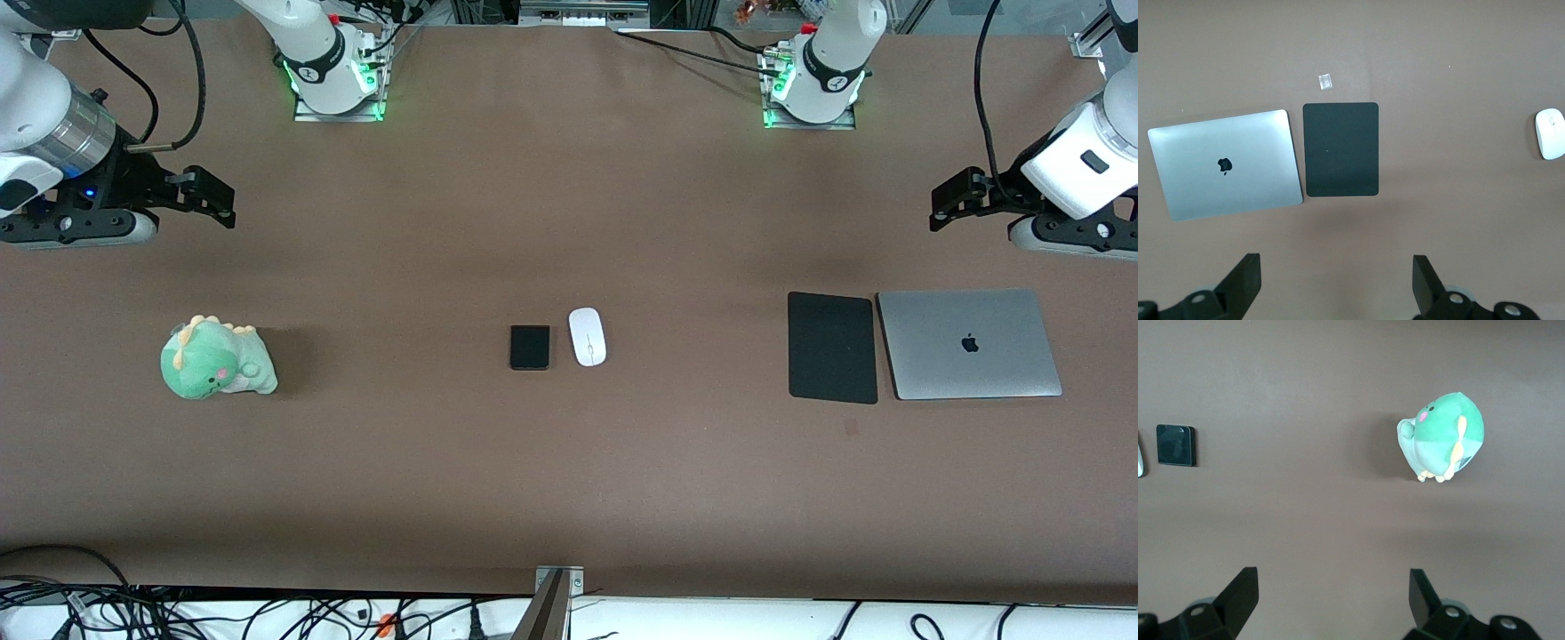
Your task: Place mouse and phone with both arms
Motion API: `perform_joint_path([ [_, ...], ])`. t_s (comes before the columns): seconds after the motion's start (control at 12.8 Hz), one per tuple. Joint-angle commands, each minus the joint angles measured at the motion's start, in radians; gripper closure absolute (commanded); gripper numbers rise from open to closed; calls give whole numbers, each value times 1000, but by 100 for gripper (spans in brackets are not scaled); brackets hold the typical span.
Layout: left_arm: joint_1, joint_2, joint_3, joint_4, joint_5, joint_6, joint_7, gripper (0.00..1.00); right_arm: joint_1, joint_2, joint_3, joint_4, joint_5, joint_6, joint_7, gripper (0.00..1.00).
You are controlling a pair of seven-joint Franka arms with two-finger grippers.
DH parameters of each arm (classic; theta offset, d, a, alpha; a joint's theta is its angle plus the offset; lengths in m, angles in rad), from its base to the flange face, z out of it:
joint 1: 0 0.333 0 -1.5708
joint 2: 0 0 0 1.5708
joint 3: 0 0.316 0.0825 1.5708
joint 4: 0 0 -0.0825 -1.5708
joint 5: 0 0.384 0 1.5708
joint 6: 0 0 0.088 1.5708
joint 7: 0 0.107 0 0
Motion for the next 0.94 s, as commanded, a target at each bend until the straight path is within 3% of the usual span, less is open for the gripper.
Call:
perform_joint_path([
  [0.0, 4, 11, 4, 32, 19, -26, 17, 0, -8, 7, 1, 16, 19, -3, -6, 0],
  [0.86, 5, 12, 4, 32, 11, -26, 3, 0, -8, 7, 0, 17, 26, -5, -6, 0],
])
